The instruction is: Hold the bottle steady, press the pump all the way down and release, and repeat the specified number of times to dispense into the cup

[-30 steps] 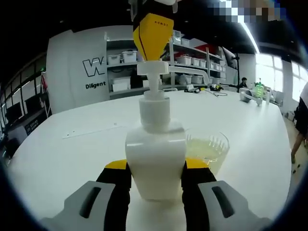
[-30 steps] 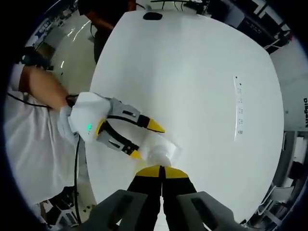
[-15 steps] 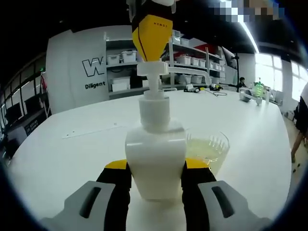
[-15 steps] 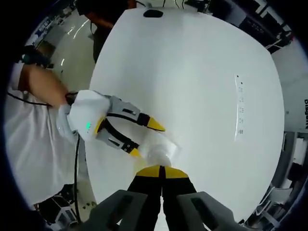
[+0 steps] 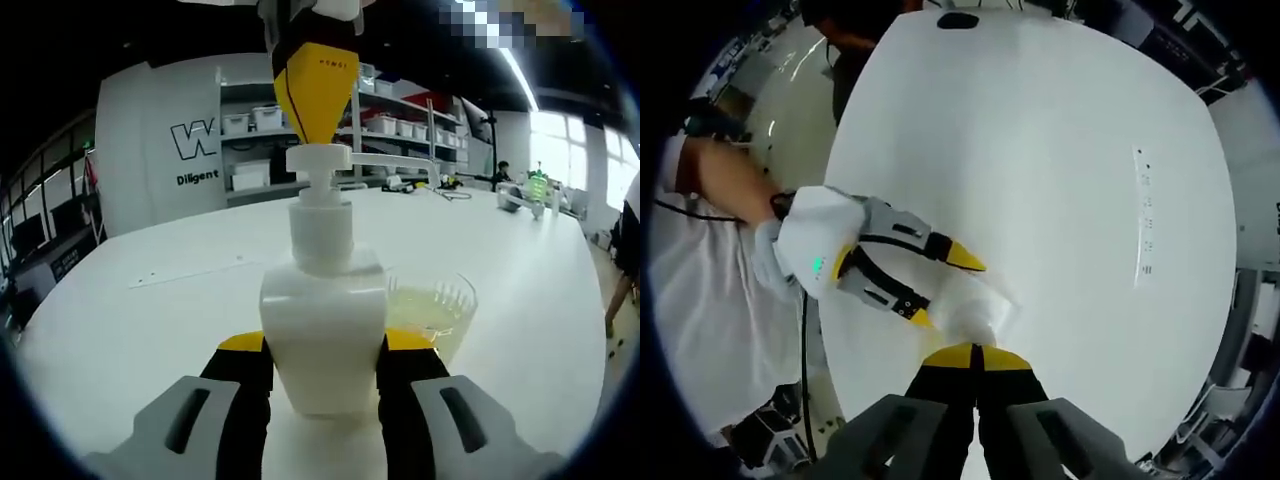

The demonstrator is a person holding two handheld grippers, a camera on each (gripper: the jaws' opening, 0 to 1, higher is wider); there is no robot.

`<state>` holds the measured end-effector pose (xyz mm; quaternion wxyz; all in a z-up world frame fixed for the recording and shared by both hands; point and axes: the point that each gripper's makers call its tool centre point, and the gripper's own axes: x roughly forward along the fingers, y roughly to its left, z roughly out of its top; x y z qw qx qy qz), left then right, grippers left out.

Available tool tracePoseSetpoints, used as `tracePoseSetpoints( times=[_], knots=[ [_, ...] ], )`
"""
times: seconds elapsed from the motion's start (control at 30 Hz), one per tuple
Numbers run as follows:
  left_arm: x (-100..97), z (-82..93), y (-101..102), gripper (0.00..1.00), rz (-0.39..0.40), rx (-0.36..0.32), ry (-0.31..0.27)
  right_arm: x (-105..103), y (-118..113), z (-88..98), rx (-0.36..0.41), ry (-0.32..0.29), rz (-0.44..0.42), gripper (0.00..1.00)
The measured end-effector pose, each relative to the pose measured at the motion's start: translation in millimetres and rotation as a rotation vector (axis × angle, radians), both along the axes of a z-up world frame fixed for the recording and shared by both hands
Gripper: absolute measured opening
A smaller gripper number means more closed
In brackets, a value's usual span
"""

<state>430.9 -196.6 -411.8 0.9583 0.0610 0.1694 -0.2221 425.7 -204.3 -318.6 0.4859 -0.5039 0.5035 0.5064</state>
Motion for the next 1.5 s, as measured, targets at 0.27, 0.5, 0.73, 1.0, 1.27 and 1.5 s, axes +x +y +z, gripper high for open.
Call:
tracePoseSetpoints(
  times=[0.27, 0.5, 0.73, 1.0, 1.27, 1.5],
  knots=[
    [-0.2, -0.7, 0, 0.39, -0.001, 0.0, 0.001, 2, 1, 0.7, 0.019, 0.002, -0.039, 0.0],
    [-0.8, -1.3, 0, 0.39, -0.004, 0.002, 0.003, 1, 1, 8.1, 0.06, -0.015, -0.009, 0.0],
    [-1.2, -1.7, -1, 0.39, -0.005, 0.008, 0.009, 1, 0, 10.9, 0.076, -0.028, 0.041, 0.0],
    [-1.3, -2.3, 0, 0.39, -0.004, 0.009, 0.012, 9, 3, 9.4, 0.086, -0.033, 0.032, 0.0],
    [-1.7, -2.5, 0, 0.39, -0.007, 0.012, 0.013, 11, 2, 9.2, 0.108, -0.035, 0.024, 0.0],
    [-1.7, -3.1, -1, 0.39, -0.01, 0.014, 0.016, 11, 2, 9.6, 0.146, -0.061, 0.049, 0.0]
  ],
)
